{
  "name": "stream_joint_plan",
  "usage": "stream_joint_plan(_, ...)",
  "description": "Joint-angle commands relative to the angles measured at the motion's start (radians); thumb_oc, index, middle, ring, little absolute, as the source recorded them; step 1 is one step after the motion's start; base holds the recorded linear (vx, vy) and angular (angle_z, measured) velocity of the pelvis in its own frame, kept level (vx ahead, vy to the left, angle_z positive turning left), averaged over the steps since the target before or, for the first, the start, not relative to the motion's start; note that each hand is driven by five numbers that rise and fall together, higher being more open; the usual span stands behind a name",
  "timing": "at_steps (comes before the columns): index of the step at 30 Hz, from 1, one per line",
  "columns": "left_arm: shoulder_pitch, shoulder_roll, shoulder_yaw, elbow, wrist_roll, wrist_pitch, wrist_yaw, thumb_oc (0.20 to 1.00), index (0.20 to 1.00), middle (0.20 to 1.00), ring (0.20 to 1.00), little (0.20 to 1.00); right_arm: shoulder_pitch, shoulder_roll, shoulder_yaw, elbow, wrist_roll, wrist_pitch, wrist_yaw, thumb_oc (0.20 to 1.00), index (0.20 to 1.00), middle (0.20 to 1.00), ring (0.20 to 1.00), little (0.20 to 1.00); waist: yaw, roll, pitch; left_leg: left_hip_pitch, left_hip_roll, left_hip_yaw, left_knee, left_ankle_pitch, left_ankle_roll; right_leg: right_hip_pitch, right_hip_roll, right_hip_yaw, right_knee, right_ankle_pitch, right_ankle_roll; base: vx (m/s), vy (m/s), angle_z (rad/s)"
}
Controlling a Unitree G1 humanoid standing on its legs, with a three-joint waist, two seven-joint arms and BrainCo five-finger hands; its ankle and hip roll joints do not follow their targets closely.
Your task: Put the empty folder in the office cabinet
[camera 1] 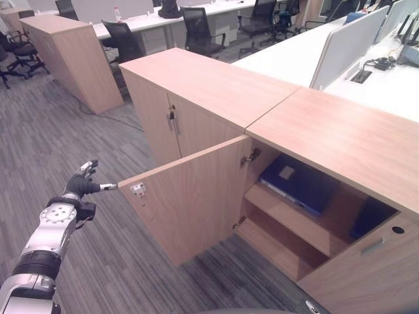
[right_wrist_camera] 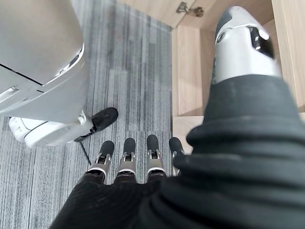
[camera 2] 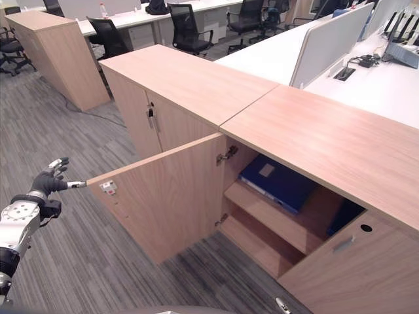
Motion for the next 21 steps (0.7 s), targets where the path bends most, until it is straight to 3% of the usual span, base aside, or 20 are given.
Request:
stream_joint_plan(1, -0.196, 0.033, -0.022, 0.074, -0.025, -0.055, -0.005, 1.0, 1.0, 1.0, 1.0, 1.0, -0.073, -0.032, 0.017, 0.045, -0.005, -0.01, 0.011, 1.0, 1.0, 1.0, 1.0, 1.0, -0.014, 0.009, 0.002, 0.002, -0.035, -0.057, 0.013, -0.112, 0.045, -0.051, -0.066, -0.033, 0.007, 0.008, 0.079, 0.0, 0.0, 0.0)
stream_joint_plan(12, -0.286, -0.031, -0.122, 0.103, 0.006, -0.036, -0.026, 1.0, 1.0, 1.0, 1.0, 1.0, -0.08, -0.037, 0.03, 0.06, -0.013, -0.002, 0.016, 1.0, 1.0, 1.0, 1.0, 1.0, -0.024, -0.001, 0.0, 0.005, -0.038, -0.051, 0.013, -0.117, 0.048, -0.054, -0.071, -0.028, 0.007, 0.01, 0.082, 0.0, 0.0, 0.0)
stream_joint_plan(21, -0.211, -0.188, -0.18, -0.038, -0.01, -0.031, -0.054, 1.0, 1.0, 1.0, 1.0, 1.0, -0.097, -0.017, 0.032, 0.074, -0.012, -0.006, 0.008, 1.0, 1.0, 1.0, 1.0, 1.0, -0.024, -0.006, 0.004, 0.007, -0.045, -0.067, 0.013, -0.124, 0.053, -0.047, -0.074, -0.034, 0.007, 0.003, 0.08, 0.0, 0.0, 0.0)
